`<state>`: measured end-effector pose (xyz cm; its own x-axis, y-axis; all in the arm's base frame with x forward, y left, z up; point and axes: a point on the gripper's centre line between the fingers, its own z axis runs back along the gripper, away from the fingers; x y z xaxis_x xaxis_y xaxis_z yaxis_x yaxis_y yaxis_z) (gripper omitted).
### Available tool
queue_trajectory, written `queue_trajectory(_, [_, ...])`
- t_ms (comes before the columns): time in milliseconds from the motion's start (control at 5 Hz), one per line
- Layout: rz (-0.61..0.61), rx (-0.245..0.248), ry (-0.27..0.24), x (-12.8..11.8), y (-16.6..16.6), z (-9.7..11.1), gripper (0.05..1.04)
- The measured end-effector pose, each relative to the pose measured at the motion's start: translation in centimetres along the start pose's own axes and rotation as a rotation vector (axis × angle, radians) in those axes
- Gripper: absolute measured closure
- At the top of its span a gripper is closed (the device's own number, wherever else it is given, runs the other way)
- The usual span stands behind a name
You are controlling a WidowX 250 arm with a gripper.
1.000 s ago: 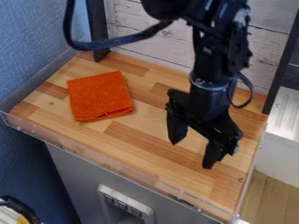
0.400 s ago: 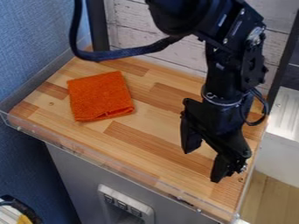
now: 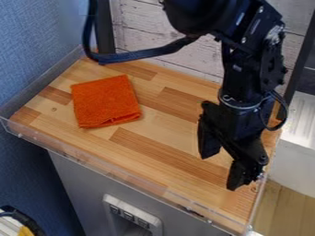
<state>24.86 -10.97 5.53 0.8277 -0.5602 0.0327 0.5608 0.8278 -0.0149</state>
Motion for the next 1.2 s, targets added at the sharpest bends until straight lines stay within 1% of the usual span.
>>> queue_trajectory(200, [-0.018, -0.012, 0.008, 0.41, 0.15, 0.51, 0.087])
queue_trajectory(400, [-0.025, -0.022, 0.032, 0.82, 0.43, 0.33, 0.085])
queue_trajectory(600, [-0.024, -0.026, 0.045, 0.83, 0.47, 0.42, 0.085])
queue_trajectory(800, [-0.015, -0.022, 0.065, 0.77, 0.59, -0.04, 0.085])
queue_trajectory(1000, [-0.002, -0.010, 0.081, 0.53, 0.77, -0.03, 0.087])
queue_trajectory(1200, [0.005, 0.005, 0.081, 0.60, 0.76, 0.00, 0.085])
